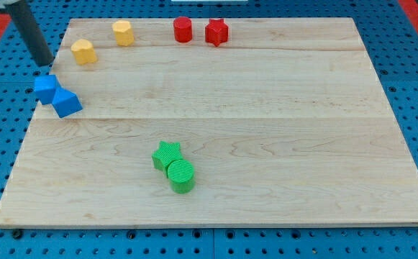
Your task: Move the yellow heart diagonally bottom right to the yellow hexagon
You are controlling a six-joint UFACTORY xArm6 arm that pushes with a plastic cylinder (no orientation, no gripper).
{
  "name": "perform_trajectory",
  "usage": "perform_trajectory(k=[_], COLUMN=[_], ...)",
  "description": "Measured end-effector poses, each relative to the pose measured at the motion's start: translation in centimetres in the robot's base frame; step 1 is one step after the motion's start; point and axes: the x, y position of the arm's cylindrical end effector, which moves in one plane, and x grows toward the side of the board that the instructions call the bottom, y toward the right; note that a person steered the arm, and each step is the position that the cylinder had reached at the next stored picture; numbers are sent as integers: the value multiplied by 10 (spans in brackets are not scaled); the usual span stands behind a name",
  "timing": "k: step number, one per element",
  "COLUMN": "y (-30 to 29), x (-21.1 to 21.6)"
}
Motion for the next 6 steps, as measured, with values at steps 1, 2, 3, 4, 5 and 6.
perform_trajectory(k=[1,2,3,4,5,6], y=[29,56,112,162,194,165], x=[-4,-10,-11,-11,-11,0])
